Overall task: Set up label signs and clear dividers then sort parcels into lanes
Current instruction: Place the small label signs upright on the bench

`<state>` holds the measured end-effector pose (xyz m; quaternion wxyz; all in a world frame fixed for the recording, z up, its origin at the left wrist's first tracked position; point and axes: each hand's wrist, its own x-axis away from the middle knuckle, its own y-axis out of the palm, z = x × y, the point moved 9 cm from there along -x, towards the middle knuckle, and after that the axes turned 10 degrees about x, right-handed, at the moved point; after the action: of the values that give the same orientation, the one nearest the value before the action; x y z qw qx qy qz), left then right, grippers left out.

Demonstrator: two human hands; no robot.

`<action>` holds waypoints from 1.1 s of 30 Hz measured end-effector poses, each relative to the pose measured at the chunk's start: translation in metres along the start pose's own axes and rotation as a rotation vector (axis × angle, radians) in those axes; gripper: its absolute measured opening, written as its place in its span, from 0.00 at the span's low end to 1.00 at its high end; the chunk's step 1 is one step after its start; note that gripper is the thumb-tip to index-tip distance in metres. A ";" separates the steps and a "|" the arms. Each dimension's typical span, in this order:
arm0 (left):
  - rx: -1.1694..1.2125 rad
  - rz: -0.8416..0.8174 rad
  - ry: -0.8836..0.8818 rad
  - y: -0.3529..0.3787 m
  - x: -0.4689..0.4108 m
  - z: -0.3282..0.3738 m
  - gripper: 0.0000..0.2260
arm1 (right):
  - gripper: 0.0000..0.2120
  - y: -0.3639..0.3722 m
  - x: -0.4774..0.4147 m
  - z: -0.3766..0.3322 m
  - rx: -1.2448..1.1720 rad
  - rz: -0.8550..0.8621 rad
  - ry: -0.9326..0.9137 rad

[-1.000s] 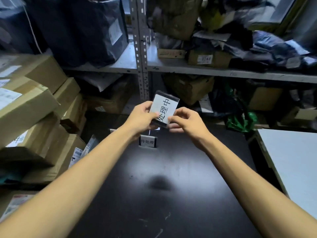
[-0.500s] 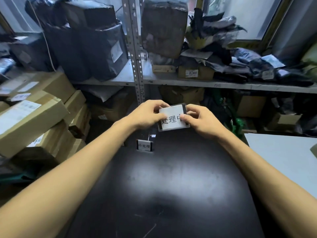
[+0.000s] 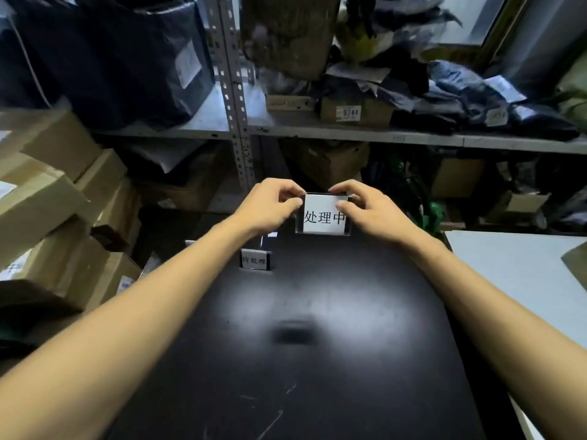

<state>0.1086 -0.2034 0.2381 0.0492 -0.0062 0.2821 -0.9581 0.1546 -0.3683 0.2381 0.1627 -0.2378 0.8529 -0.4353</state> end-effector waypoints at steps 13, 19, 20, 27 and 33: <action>-0.190 0.022 -0.096 0.069 -0.056 -0.141 0.07 | 0.22 0.155 -0.079 0.087 0.324 -0.360 -0.133; -0.312 0.042 -0.176 0.097 -0.078 -0.190 0.08 | 0.20 0.203 -0.087 0.128 0.365 -0.395 -0.075; -0.356 0.023 -0.180 0.101 -0.080 -0.195 0.08 | 0.20 0.208 -0.087 0.132 0.370 -0.408 -0.068; -0.507 -0.108 -0.247 0.111 -0.073 -0.228 0.10 | 0.20 0.249 -0.083 0.130 0.450 -0.521 -0.117; -0.547 -0.177 -0.288 0.113 -0.063 -0.244 0.10 | 0.20 0.266 -0.079 0.127 0.477 -0.568 -0.127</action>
<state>0.1721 -0.1597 -0.0269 0.0014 -0.1791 0.5177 -0.8366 0.2118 -0.2742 -0.0465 0.1391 -0.4468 0.6159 -0.6338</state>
